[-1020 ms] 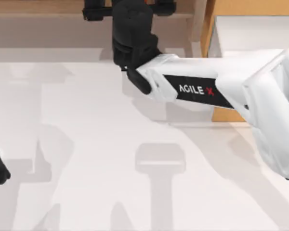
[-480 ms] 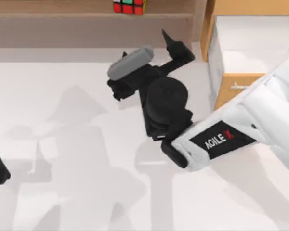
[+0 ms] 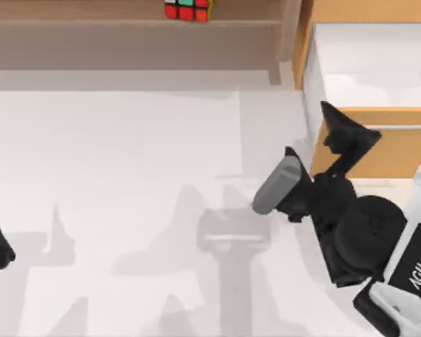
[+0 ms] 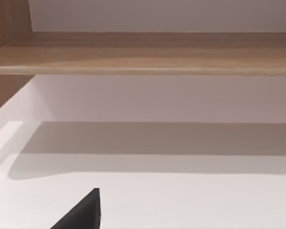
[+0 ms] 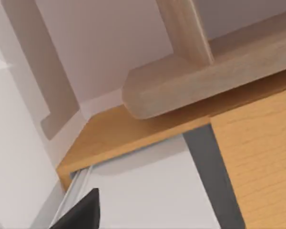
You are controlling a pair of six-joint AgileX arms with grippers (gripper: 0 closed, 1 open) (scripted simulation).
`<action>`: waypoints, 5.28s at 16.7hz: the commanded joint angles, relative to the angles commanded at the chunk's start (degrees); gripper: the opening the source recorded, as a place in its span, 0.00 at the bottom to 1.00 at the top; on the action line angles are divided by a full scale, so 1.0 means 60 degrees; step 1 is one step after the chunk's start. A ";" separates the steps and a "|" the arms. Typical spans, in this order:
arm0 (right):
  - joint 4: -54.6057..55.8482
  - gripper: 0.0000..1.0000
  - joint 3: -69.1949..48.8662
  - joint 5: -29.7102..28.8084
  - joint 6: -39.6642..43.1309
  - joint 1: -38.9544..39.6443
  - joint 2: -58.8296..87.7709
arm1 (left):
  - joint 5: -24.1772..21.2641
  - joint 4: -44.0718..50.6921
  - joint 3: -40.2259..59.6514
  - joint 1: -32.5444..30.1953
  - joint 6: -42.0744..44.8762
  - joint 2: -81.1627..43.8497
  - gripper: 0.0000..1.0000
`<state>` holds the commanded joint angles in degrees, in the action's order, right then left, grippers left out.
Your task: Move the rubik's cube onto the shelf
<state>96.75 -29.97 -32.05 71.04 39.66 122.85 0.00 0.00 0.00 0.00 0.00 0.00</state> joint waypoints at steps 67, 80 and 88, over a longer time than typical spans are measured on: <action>-0.1522 0.00 0.0028 0.2655 0.2986 -0.4227 -0.0770 | 0.0000 0.0000 0.0000 0.0000 0.0000 0.0000 1.00; -0.2393 0.00 -0.1428 0.2919 0.2992 -0.4485 -0.0250 | 0.0000 0.0000 0.0000 0.0000 0.0000 0.0000 1.00; -0.3259 0.00 -0.2813 0.3166 0.2985 -0.4738 0.0308 | 0.0000 0.0000 0.0000 0.0000 0.0000 0.0000 1.00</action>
<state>77.20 -46.85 -13.06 88.95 11.23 124.70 0.00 0.00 0.00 0.00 0.00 0.00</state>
